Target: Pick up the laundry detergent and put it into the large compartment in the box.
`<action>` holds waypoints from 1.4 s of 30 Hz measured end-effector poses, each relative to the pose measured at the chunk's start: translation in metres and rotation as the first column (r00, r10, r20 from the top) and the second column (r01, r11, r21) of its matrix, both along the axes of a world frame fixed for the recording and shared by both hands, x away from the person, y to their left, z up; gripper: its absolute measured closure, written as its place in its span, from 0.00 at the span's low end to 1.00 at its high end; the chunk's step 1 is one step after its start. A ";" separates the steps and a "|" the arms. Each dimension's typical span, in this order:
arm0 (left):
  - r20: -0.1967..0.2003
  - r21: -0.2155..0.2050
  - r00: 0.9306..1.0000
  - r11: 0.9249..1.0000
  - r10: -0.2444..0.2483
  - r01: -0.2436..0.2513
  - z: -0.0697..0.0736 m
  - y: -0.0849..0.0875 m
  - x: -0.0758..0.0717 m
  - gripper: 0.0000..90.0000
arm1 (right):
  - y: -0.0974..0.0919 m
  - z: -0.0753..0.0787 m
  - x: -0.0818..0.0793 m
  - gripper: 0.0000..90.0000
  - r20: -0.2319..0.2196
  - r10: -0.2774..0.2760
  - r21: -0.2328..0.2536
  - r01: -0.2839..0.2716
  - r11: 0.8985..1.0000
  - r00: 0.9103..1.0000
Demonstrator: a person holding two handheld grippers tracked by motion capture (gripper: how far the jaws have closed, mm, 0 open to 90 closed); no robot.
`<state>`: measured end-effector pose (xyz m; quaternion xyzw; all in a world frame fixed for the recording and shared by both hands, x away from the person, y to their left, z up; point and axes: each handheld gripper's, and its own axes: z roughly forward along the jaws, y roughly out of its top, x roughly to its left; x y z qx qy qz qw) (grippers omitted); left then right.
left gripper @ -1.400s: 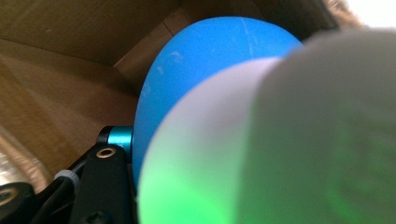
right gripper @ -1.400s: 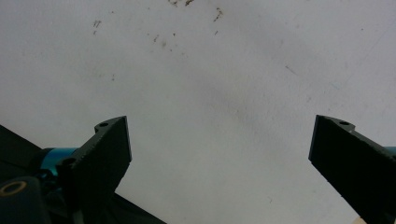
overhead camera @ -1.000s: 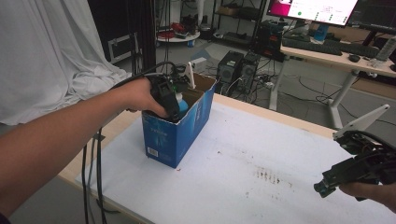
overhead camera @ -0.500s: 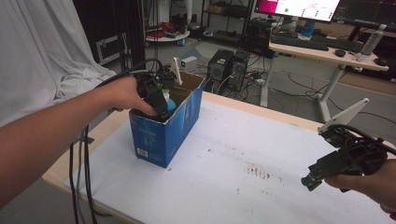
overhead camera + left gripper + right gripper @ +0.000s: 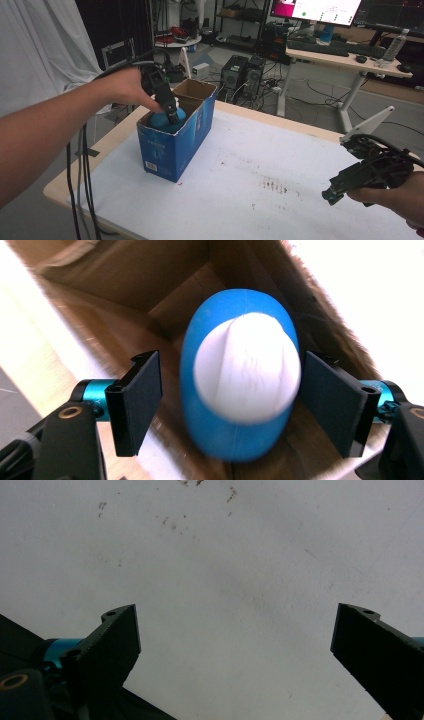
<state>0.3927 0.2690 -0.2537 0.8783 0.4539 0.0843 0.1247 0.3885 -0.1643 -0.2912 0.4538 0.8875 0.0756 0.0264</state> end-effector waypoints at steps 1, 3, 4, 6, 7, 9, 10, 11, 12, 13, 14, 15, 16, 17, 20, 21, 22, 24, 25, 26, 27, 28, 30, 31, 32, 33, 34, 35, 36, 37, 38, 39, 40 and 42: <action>0.003 0.000 1.000 1.000 0.001 -0.001 0.004 0.001 -0.001 0.29 | 0.000 0.001 0.000 0.05 0.001 0.000 0.000 0.000 1.000 1.000; 0.015 -0.006 1.000 1.000 0.004 -0.004 0.015 0.002 -0.003 0.29 | 0.000 0.001 0.000 0.05 0.002 -0.002 0.006 0.002 1.000 1.000; 0.021 -0.007 1.000 1.000 0.003 -0.003 0.021 0.003 -0.004 0.29 | 0.000 0.001 0.000 0.05 0.005 -0.001 0.006 0.001 1.000 1.000; 0.032 -0.010 0.999 1.000 0.001 -0.001 0.032 0.003 -0.007 0.29 | 0.000 0.000 0.001 0.05 0.002 0.001 0.002 -0.001 1.000 1.000; 0.039 -0.012 0.999 1.000 -0.001 0.002 0.039 0.002 -0.009 0.29 | 0.001 0.000 0.001 0.05 0.000 -0.002 0.000 0.002 1.000 1.000; 0.045 -0.008 0.999 1.000 -0.008 0.009 0.047 -0.001 -0.011 0.28 | 0.002 0.000 0.000 0.05 0.004 0.001 0.000 -0.001 1.000 1.000; 0.045 -0.004 0.999 1.000 -0.009 0.009 0.050 -0.003 -0.012 0.29 | 0.003 0.000 0.000 0.05 0.004 0.001 0.001 -0.001 1.000 1.000; 0.046 0.000 0.999 1.000 -0.010 0.010 0.053 -0.005 -0.013 0.29 | 0.003 0.000 0.000 0.05 0.004 0.005 0.004 -0.005 1.000 1.000; 0.047 0.005 0.999 1.000 -0.012 0.011 0.057 -0.008 -0.015 0.28 | 0.004 0.001 0.000 0.05 0.004 0.003 0.003 -0.003 1.000 1.000; 0.052 0.013 0.999 1.000 -0.014 0.013 0.060 -0.011 -0.016 0.29 | 0.005 0.001 0.000 0.05 0.007 0.004 0.002 -0.004 1.000 1.000; 0.056 0.014 0.998 1.000 -0.021 0.020 0.065 -0.016 -0.017 0.29 | 0.005 0.001 0.000 0.05 0.007 0.005 0.002 -0.005 1.000 1.000; 0.058 0.015 0.998 1.000 -0.025 0.025 0.068 -0.019 -0.018 0.29 | 0.005 0.000 -0.001 0.05 0.008 0.005 0.003 -0.005 1.000 1.000; 0.061 0.018 0.998 0.999 -0.027 0.026 0.071 -0.022 -0.019 0.29 | 0.006 0.000 -0.001 0.05 0.007 0.006 0.002 -0.006 1.000 1.000; 0.062 0.023 0.997 0.999 -0.037 0.036 0.075 -0.028 -0.020 0.29 | 0.005 0.000 -0.001 0.05 0.006 0.009 0.002 -0.009 1.000 1.000; 0.070 0.026 0.995 0.997 -0.068 0.067 0.084 -0.041 -0.024 0.29 | 0.005 0.001 -0.001 0.05 0.006 0.004 0.000 -0.004 1.000 1.000; 0.078 0.025 0.994 0.997 -0.076 0.074 0.087 -0.047 -0.025 0.29 | 0.004 0.001 -0.001 0.05 0.007 0.003 0.000 -0.003 1.000 1.000; 0.078 0.026 0.993 0.996 -0.086 0.084 0.091 -0.052 -0.026 0.29 | 0.004 0.001 -0.001 0.05 0.009 0.004 0.000 -0.004 1.000 1.000; 0.086 0.030 0.991 0.995 -0.103 0.100 0.096 -0.064 -0.028 0.29 | 0.004 0.001 -0.002 0.05 0.008 -0.001 -0.001 0.001 1.000 1.000; 0.084 0.033 0.990 0.993 -0.116 0.113 0.098 -0.070 -0.029 0.29 | 0.003 0.001 -0.002 0.05 0.008 -0.002 -0.002 0.002 1.000 1.000; 0.087 0.031 0.989 0.992 -0.121 0.119 0.099 -0.075 -0.029 0.29 | 0.003 0.002 -0.002 0.05 0.009 -0.003 -0.005 0.003 1.000 1.000; 0.086 0.034 0.987 0.991 -0.134 0.131 0.100 -0.081 -0.030 0.29 | 0.003 0.002 -0.002 0.05 0.011 -0.003 -0.005 0.003 1.000 1.000; 0.086 0.033 0.986 0.990 -0.143 0.140 0.100 -0.086 -0.030 0.29 | 0.003 0.002 -0.002 0.05 0.010 -0.005 -0.004 0.005 1.000 1.000; 0.083 0.042 0.984 0.987 -0.157 0.154 0.100 -0.094 -0.028 0.29 | 0.003 0.002 -0.003 0.05 0.015 -0.008 -0.001 0.009 1.000 1.000; 0.079 0.044 0.983 0.986 -0.163 0.160 0.099 -0.099 -0.027 0.29 | 0.003 0.002 -0.003 0.05 0.016 -0.008 -0.001 0.008 1.000 1.000; 0.076 0.044 0.982 0.985 -0.172 0.169 0.096 -0.107 -0.026 0.29 | 0.003 0.002 -0.003 0.05 0.016 -0.006 -0.004 0.006 1.000 1.000; 0.071 0.051 0.982 0.983 -0.177 0.174 0.095 -0.111 -0.026 0.29 | 0.003 0.003 -0.004 0.05 0.016 -0.008 -0.003 0.008 1.000 1.000; 0.067 0.056 0.980 0.982 -0.186 0.182 0.093 -0.115 -0.025 0.29 | 0.003 0.003 -0.004 0.05 0.017 -0.005 -0.002 0.005 1.000 1.000; 0.059 0.061 0.979 0.980 -0.193 0.189 0.090 -0.121 -0.024 0.29 | 0.003 0.003 -0.005 0.05 0.017 -0.007 -0.003 0.007 1.000 1.000; 0.063 0.065 0.979 0.979 -0.195 0.191 0.088 -0.124 -0.023 0.29 | 0.003 0.003 -0.005 0.05 0.019 -0.004 0.001 0.004 1.000 1.000; 0.066 0.070 0.978 0.979 -0.197 0.192 0.085 -0.128 -0.022 0.29 | 0.003 0.003 -0.005 0.05 0.021 -0.005 0.002 0.005 1.000 1.000; 0.066 0.068 0.978 0.979 -0.198 0.193 0.083 -0.131 -0.021 0.29 | 0.002 0.004 -0.006 0.05 0.020 -0.010 0.000 0.010 1.000 1.000; 0.063 0.067 0.978 0.978 -0.200 0.196 0.080 -0.134 -0.020 0.29 | 0.002 0.004 -0.006 0.05 0.020 -0.013 -0.002 0.013 1.000 1.000; 0.062 0.068 0.978 0.978 -0.201 0.197 0.077 -0.137 -0.019 0.29 | 0.001 0.004 -0.007 0.05 0.022 -0.013 0.000 0.013 1.000 1.000; 0.058 0.065 0.978 0.978 -0.200 0.196 0.071 -0.143 -0.017 0.29 | -0.001 0.005 -0.007 0.05 0.026 -0.016 0.000 0.016 1.000 1.000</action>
